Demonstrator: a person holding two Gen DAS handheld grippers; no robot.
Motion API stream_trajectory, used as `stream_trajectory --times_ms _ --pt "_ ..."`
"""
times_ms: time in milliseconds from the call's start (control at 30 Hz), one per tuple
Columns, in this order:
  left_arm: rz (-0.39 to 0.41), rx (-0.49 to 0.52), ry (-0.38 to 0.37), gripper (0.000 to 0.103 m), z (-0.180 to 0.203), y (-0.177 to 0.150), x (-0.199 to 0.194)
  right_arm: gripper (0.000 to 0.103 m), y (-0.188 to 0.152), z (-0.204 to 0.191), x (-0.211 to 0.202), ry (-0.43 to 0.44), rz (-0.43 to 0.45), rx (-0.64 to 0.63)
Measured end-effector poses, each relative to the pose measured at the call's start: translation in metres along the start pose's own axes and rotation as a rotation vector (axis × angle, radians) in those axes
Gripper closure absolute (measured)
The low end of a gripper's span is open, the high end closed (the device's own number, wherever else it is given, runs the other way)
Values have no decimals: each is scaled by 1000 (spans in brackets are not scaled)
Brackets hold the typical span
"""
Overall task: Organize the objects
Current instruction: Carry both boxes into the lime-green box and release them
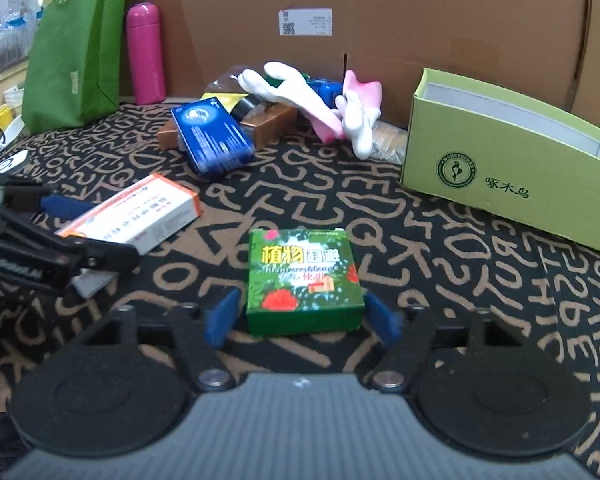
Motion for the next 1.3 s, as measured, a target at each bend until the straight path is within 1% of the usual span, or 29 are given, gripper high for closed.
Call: stream_trajectory --times_ms 133,200,233,300,367,467,533,567,633,733,833,967,1067,1200,1300 --pt "-15 9 2 19 0 5 7 23 2 -2 1 -5 22 2" --pt "-11 20 -13 24 1 7 10 23 3 -2 1 8 20 11" --pt "-10 24 -17 30 2 8 10 23 3 -1 2 11 21 11" --pt "-13 30 -19 31 3 10 11 23 3 0 5 10 20 8" --pt "-15 32 -12 29 4 10 12 23 5 1 6 8 21 15" --pt "-14 46 3 29 6 10 14 24 7 3 8 19 29 31" --pt "-13 54 4 30 7 11 14 27 8 2 11 21 27 33" --pt "-10 57 1 35 7 11 14 32 8 2 12 20 23 32" --pt "-9 67 -3 34 8 11 13 40 5 1 14 20 11 25" --pt "-13 73 -3 35 10 13 13 41 4 1 12 18 23 23" --pt "0 62 -45 35 13 21 10 41 4 4 9 16 33 39" --pt "60 85 -82 35 25 43 2 41 11 16 -6 8 80 70" --pt "113 98 -127 35 34 68 0 41 23 30 -24 -9 140 88" --pt "184 117 -186 35 47 108 0 41 46 55 -48 -58 229 93" --pt "233 122 -209 35 56 142 5 41 66 75 -61 -114 293 95"
Point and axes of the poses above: each gripper's, at about its wrist camera, not at the fingertips, and x roughly the way its jaws point, z to its right, y to its top, the point moved 1 cm from there along x, roughly the way its jaws point, and after that the axes turned 15 degrees about x, right-handed, at the moved point
